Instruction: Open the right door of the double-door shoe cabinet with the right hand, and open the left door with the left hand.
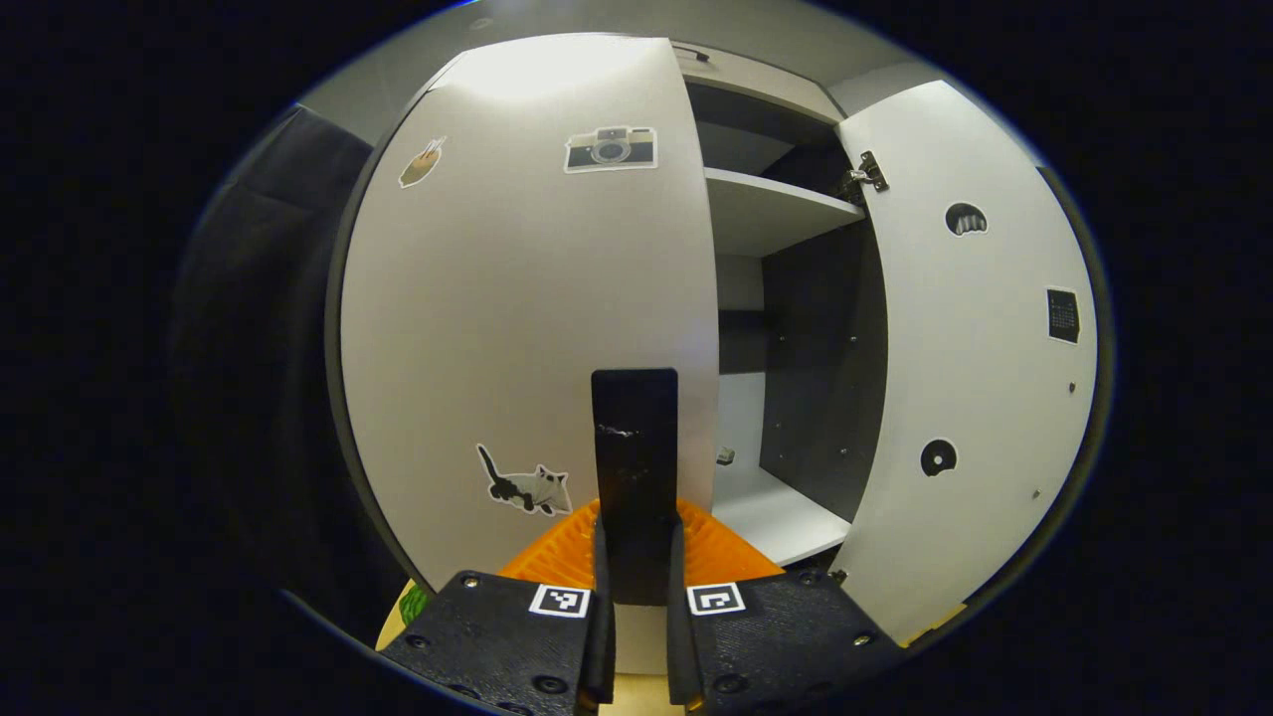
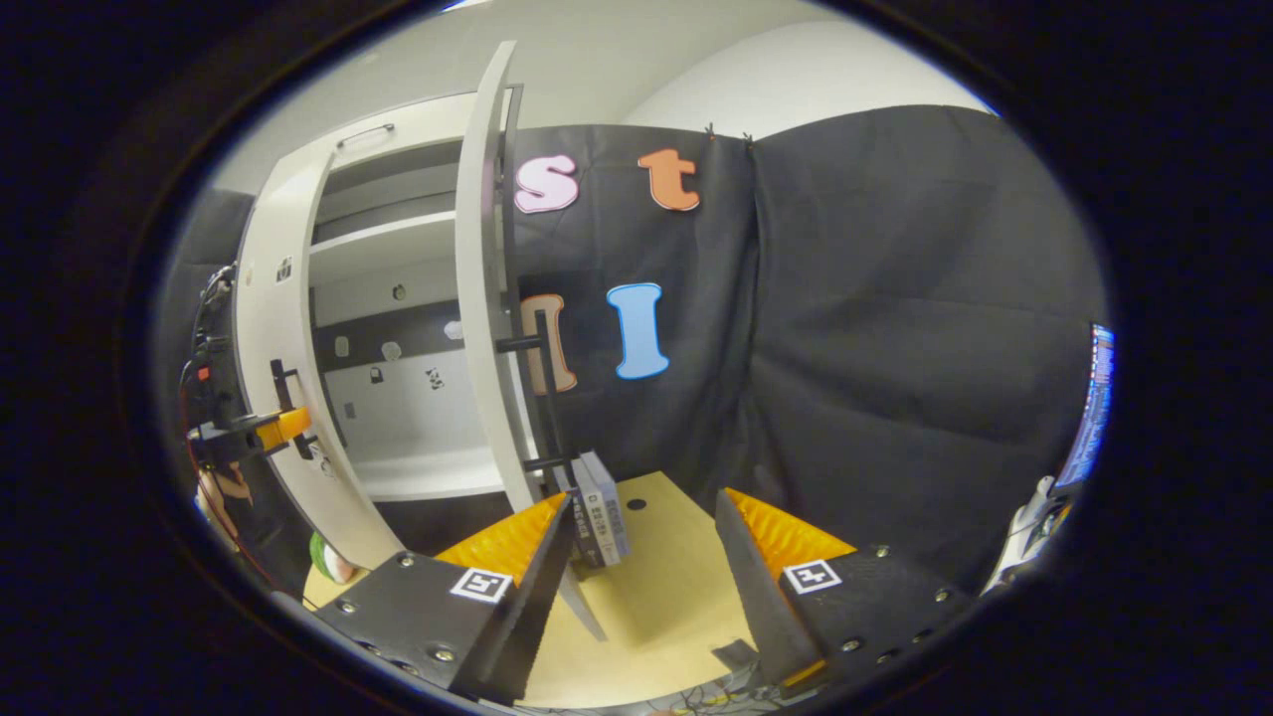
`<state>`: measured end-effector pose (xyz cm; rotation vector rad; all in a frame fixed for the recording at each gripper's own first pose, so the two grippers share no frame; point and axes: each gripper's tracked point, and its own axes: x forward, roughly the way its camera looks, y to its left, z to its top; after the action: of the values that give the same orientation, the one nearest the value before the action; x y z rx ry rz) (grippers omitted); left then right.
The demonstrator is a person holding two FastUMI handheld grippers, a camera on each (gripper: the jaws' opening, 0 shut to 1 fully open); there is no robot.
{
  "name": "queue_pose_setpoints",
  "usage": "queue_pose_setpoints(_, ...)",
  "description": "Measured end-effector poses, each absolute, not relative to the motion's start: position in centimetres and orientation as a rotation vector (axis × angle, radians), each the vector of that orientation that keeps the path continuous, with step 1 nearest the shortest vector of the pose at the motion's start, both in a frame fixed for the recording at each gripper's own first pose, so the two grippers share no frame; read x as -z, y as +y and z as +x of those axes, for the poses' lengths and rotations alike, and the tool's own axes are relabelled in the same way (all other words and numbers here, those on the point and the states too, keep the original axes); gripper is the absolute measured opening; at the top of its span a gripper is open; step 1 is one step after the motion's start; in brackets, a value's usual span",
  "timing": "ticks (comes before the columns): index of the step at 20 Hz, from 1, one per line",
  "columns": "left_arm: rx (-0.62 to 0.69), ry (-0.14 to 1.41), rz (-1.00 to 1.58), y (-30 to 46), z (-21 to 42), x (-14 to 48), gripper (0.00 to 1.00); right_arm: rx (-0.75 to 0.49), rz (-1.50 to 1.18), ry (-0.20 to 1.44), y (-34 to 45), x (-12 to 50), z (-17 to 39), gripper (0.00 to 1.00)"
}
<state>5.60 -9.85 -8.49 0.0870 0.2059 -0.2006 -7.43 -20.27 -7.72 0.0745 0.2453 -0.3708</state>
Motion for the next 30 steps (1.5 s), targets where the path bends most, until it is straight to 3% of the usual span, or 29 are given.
queue_pose_setpoints(16, 0.18, 0.234, 0.094, -5.5, -0.8, 7.2, 0.22, 0.291, 0.113, 0.244, -19.0, 8.2, -4.4, 0.84)
queue_pose_setpoints(24, 0.092, 0.247, 0.108, -1.5, -3.9, 6.5, 0.21, 0.235, 0.139, 0.237, -17.1, 8.4, -2.4, 0.84)
queue_pose_setpoints(25, 0.084, 0.247, 0.105, -1.2, -4.1, 6.3, 0.17, 0.231, 0.139, 0.237, -16.9, 8.4, -2.4, 0.84)
queue_pose_setpoints(26, 0.079, 0.247, 0.104, -0.9, -4.3, 6.3, 0.17, 0.228, 0.137, 0.239, -16.8, 8.5, -2.4, 0.77)
queue_pose_setpoints(28, 0.073, 0.249, 0.107, -0.5, -4.5, 6.2, 0.17, 0.223, 0.129, 0.242, -16.6, 8.7, -2.3, 0.77)
queue_pose_setpoints(29, 0.07, 0.251, 0.112, -0.2, -4.7, 6.2, 0.15, 0.226, 0.124, 0.244, -16.5, 8.8, -2.4, 0.84)
queue_pose_setpoints(30, 0.068, 0.253, 0.114, 0.0, -4.8, 6.2, 0.16, 0.228, 0.121, 0.243, -16.6, 8.8, -2.4, 0.84)
